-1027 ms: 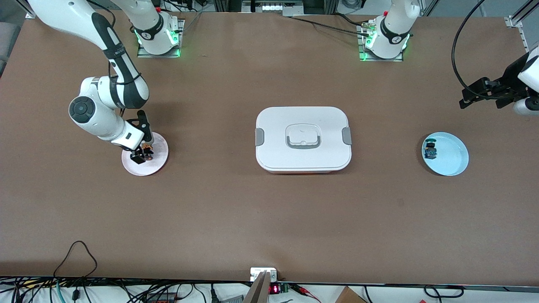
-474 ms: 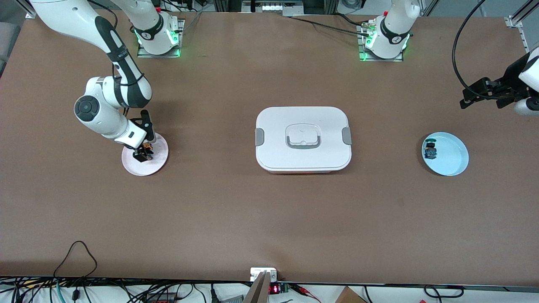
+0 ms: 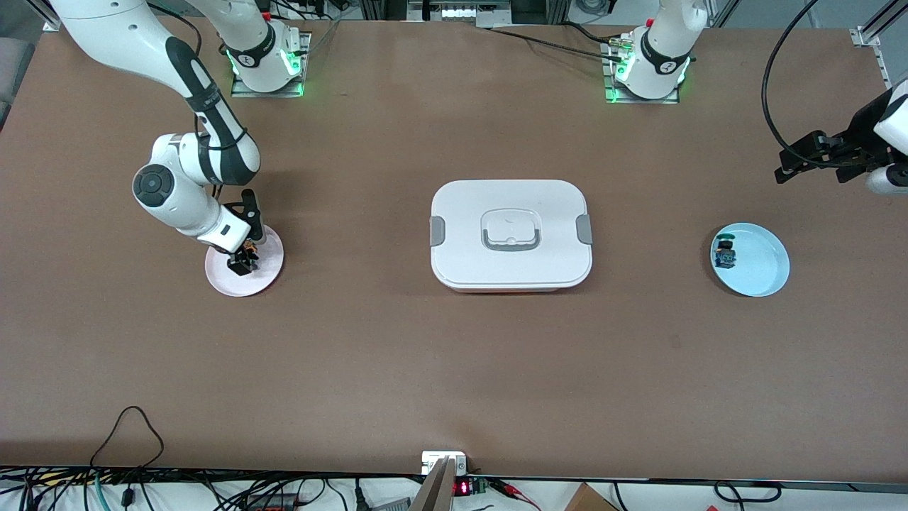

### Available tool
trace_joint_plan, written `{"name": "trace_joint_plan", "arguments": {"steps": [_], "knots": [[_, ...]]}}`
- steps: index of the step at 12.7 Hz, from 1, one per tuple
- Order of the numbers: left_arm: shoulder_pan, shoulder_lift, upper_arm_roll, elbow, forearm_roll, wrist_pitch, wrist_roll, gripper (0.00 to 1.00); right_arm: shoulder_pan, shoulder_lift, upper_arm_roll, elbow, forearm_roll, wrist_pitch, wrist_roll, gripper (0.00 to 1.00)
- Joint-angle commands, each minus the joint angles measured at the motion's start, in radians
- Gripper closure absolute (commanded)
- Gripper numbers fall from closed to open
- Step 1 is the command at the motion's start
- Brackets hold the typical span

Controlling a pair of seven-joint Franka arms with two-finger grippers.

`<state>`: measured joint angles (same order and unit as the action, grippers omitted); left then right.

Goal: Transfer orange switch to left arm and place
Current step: 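Close the right gripper on the orange switch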

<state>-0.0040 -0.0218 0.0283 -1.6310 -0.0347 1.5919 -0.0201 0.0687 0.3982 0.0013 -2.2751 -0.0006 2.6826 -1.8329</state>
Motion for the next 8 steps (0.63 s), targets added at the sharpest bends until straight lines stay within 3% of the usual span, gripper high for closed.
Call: {"name": "trace_joint_plan", "arguments": {"steps": [1, 2, 3, 5, 6, 8], "knots": [[0.001, 0.010, -0.002, 0.025, 0.018, -0.015, -0.006, 0.00, -0.007, 0.013, 0.008, -0.012, 0.027, 0.069, -0.040, 0.00], [0.001, 0.010, -0.001, 0.025, 0.018, -0.015, -0.006, 0.00, -0.007, 0.016, 0.008, -0.012, 0.027, 0.077, -0.040, 0.00], [0.001, 0.010, -0.002, 0.025, 0.018, -0.015, -0.006, 0.00, -0.007, 0.018, 0.008, -0.011, 0.025, 0.080, -0.045, 0.12], [0.001, 0.010, -0.001, 0.023, 0.018, -0.017, -0.006, 0.00, 0.003, 0.011, 0.008, -0.012, 0.030, 0.086, -0.023, 0.73], [0.001, 0.010, -0.001, 0.023, 0.018, -0.017, -0.006, 0.00, 0.000, 0.011, 0.008, -0.011, 0.031, 0.086, 0.007, 0.86], [-0.001, 0.010, -0.002, 0.023, 0.018, -0.017, -0.006, 0.00, 0.000, -0.001, 0.008, -0.007, 0.031, 0.077, 0.017, 1.00]]}}
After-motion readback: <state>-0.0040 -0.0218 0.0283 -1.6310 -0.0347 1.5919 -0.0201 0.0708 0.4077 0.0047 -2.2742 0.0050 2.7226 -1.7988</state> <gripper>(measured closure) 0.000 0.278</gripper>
